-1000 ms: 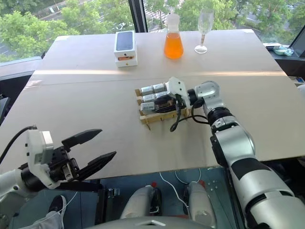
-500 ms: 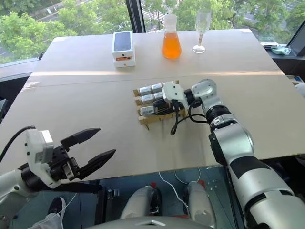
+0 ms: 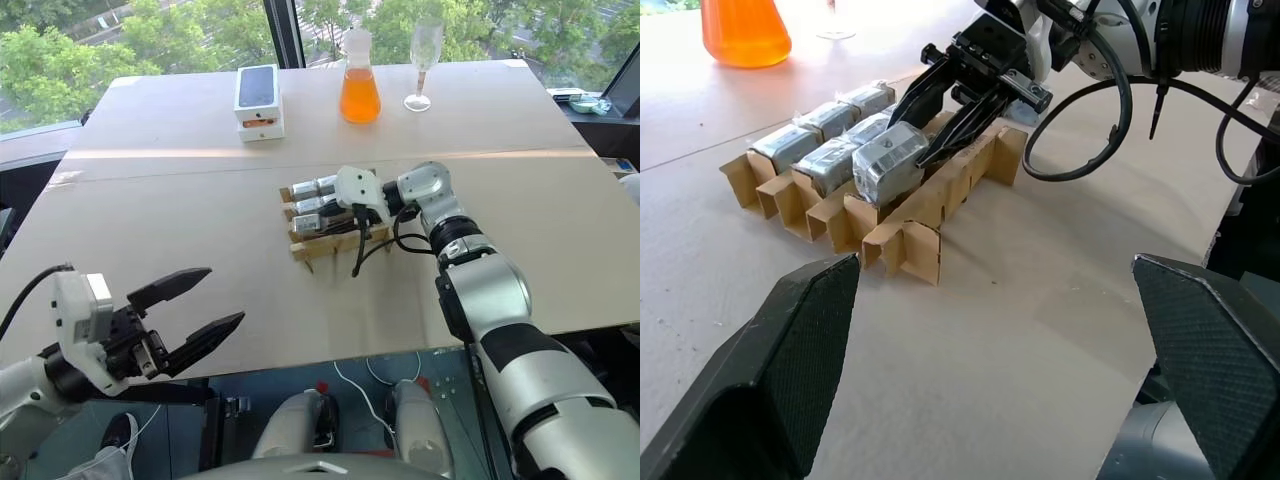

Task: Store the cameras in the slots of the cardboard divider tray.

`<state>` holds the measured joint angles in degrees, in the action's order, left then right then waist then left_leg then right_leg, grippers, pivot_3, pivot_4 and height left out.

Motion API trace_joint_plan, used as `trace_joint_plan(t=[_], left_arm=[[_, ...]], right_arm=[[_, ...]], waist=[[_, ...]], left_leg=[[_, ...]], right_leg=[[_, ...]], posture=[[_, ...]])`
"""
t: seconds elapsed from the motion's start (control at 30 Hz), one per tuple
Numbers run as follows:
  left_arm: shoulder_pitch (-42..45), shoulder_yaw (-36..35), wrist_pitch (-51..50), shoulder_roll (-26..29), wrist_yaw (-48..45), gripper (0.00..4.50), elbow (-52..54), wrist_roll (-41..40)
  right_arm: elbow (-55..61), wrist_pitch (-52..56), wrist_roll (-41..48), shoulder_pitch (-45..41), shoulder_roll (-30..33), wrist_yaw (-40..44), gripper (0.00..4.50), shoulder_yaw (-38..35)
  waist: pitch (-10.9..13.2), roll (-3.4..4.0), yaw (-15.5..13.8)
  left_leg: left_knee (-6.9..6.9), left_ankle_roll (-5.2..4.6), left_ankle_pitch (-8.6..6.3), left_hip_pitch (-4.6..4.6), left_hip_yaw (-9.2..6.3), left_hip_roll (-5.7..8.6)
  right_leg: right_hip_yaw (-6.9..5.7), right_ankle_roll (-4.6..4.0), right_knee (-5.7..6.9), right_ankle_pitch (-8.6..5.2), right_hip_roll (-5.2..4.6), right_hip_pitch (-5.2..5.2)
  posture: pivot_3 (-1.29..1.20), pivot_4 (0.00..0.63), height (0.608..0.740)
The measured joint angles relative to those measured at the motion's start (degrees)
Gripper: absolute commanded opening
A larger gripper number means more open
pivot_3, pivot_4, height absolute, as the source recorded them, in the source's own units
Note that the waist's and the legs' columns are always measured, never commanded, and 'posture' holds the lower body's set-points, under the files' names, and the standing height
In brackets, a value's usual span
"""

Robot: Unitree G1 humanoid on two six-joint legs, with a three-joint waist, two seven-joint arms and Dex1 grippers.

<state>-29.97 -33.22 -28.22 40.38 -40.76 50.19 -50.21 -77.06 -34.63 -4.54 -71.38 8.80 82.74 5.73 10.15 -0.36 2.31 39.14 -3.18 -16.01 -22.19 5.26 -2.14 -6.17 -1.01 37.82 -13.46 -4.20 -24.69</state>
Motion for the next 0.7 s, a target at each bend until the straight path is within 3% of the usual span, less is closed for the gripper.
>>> trace_joint_plan(t=[0.47, 0.5, 0.57, 0.67, 0.7], left_arm=[[0.46, 0.07, 0.0, 0.01, 0.02, 4.5, 0.19, 0.01], [0.46, 0.07, 0.0, 0.01, 0.02, 4.5, 0.19, 0.01], [0.47, 0.08, 0.0, 0.0, 0.01, 4.5, 0.19, 0.02], [0.56, 0.13, 0.0, 0.0, -0.05, 4.5, 0.19, 0.03], [0.58, 0.16, 0.0, 0.0, -0.06, 4.5, 0.19, 0.03]], right_arm=[[0.01, -5.63, -5.16, 0.29, -0.24, -4.46, 0.66, 2.03], [0.0, -5.48, -5.14, 0.29, -0.25, -4.4, 1.46, 1.96], [-0.05, -4.7, -5.08, 0.29, -0.28, -4.02, 1.98, 1.79], [-0.47, -3.69, -4.81, 0.32, -0.39, -4.55, 3.55, 1.04], [-0.47, -3.45, -4.61, 0.31, -0.39, -4.59, 3.87, 0.78]], waist=[[0.0, 0.0, 0.02], [0.0, 0.0, 0.02], [0.0, 0.0, 0.02], [0.01, 0.0, 0.02], [0.01, 0.0, 0.02]], left_leg=[[-0.01, 0.0, 0.0, 0.01, 0.0, 0.0], [-0.01, 0.0, 0.0, 0.01, 0.0, 0.0], [-0.01, 0.0, 0.0, 0.01, 0.0, 0.0], [-0.01, 0.0, 0.0, 0.0, 0.0, 0.0], [-0.01, 0.0, 0.0, 0.0, 0.0, 0.0]], right_leg=[[-0.01, -0.01, 0.0, 0.0, 0.0, 0.0], [0.0, 0.0, 0.0, 0.0, 0.0, 0.0], [-0.01, -0.01, 0.0, 0.0, 0.0, 0.0], [-0.01, -0.01, 0.0, -0.01, 0.0, 0.0], [-0.01, -0.01, 0.0, -0.01, 0.0, 0.0]], posture=[[0.0, 0.15, 0.74], [0.0, 0.15, 0.74], [0.0, 0.15, 0.74], [0.0, 0.15, 0.74], [0.0, 0.15, 0.74]])
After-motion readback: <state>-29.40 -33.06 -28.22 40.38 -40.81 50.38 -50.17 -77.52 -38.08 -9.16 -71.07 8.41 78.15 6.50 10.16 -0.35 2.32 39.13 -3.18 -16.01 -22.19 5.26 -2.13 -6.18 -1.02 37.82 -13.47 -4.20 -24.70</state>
